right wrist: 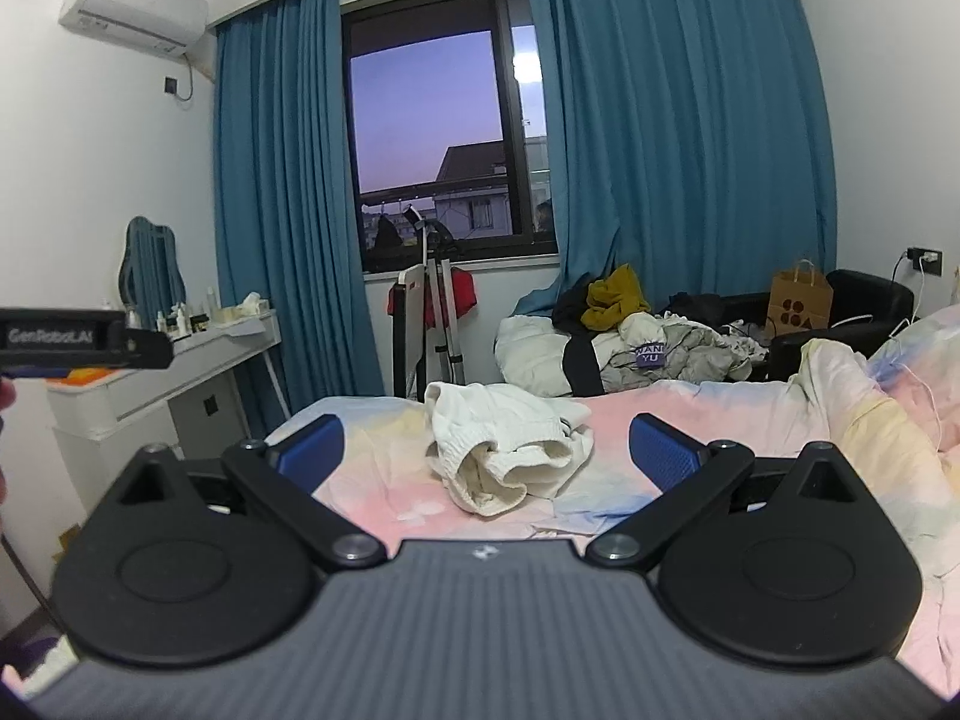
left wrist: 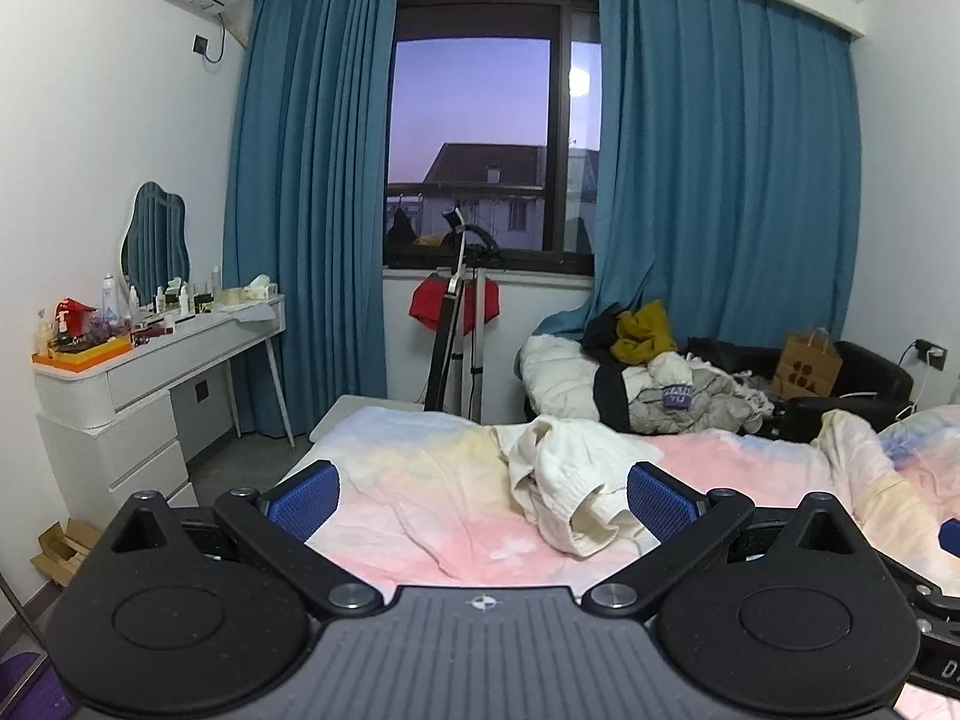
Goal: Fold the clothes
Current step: 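Move both grippers toward the white sweatpants on the bed, then grasp one ribbed cuff with the left gripper while the right gripper approaches the other cuff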
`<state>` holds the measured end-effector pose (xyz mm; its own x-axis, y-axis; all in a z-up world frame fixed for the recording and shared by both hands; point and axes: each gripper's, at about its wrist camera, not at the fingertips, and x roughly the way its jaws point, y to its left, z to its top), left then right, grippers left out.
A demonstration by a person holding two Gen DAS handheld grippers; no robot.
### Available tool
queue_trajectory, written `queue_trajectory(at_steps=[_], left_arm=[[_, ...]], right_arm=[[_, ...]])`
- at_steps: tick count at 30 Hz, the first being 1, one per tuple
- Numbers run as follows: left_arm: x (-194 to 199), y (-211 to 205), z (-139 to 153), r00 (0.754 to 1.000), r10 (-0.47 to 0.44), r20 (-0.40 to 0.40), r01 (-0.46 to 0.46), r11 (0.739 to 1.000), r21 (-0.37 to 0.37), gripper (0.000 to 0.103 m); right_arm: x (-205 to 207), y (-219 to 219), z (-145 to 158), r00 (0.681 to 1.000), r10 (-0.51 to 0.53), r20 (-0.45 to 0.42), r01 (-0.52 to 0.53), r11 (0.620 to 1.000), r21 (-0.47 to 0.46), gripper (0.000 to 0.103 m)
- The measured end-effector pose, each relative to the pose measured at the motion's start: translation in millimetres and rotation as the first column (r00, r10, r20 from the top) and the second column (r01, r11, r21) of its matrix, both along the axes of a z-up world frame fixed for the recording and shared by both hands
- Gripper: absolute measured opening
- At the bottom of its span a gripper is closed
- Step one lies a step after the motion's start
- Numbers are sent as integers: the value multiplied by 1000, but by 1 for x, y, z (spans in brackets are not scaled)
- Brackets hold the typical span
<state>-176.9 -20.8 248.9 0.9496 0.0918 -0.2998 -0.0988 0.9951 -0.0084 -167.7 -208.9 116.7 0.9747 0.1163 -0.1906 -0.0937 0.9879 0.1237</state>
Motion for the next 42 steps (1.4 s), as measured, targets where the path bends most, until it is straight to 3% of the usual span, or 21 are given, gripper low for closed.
queue_trajectory(at_steps=[10, 15, 21, 24, 28, 34, 39, 42], left_arm=[[1, -16, 19, 999, -33, -3, 33, 999, -17, 103], [24, -27, 24, 999, -37, -27, 37, 999, 7, 103], [76, -38, 14, 998, -55, -28, 55, 998, 29, 103], [120, -39, -14, 996, -51, -69, 54, 998, 40, 103], [186, -34, -75, 990, -85, -113, 85, 996, -2, 103], [283, -16, -185, 976, -117, -183, 107, 992, -60, 100], [360, -13, -268, 959, -151, -239, 140, 988, -60, 97], [403, -20, -306, 953, -161, -257, 154, 987, -47, 97]], right_arm=[[-6, -25, 35, 1000, -16, -15, 16, 1000, -2, 103], [11, -32, 41, 998, -26, -65, 26, 1000, 1, 103], [59, -33, 57, 992, -40, -120, 35, 998, -43, 103], [83, -36, 54, 989, -60, -134, 58, 998, -19, 103], [121, -35, 23, 988, -100, -114, 104, 994, 33, 103], [190, -34, -49, 983, -157, -93, 166, 982, 90, 103], [240, -35, -119, 974, -206, -90, 212, 975, 69, 103], [264, -39, -152, 981, -144, -127, 155, 985, 81, 103]])
